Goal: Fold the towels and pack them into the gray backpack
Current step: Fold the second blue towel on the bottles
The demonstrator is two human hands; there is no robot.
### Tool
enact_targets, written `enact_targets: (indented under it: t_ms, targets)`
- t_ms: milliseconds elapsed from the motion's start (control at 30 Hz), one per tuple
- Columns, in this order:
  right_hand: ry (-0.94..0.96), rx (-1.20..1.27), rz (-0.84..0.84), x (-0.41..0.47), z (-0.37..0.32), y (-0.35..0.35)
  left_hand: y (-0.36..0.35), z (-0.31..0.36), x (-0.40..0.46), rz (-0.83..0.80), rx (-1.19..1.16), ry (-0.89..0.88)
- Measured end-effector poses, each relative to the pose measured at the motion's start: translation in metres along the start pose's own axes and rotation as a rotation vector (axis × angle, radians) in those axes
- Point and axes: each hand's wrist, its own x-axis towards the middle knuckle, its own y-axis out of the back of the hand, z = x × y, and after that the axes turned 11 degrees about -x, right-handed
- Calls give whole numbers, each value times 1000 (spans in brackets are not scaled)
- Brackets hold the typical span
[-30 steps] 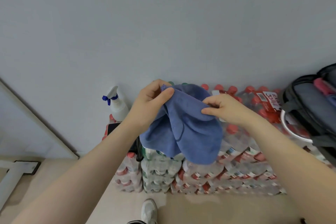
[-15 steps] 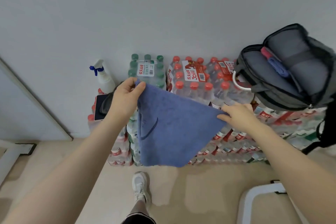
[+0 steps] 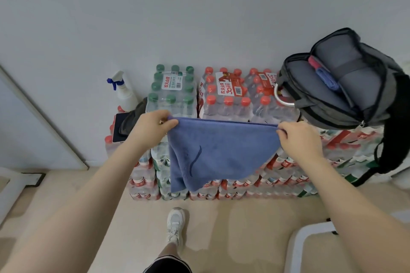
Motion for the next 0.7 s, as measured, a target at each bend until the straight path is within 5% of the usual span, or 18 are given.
enact_targets:
  t_ms: [400,533,700]
  targets:
    - [-154,609,137,83,-23,14,6,-7,72,282,-434,33]
    - [-184,685,149,141,-39,10,15,-9,129,320,-688,101]
    - [-190,594,31,216,-58,-11,18,-20,208,307,-729,134]
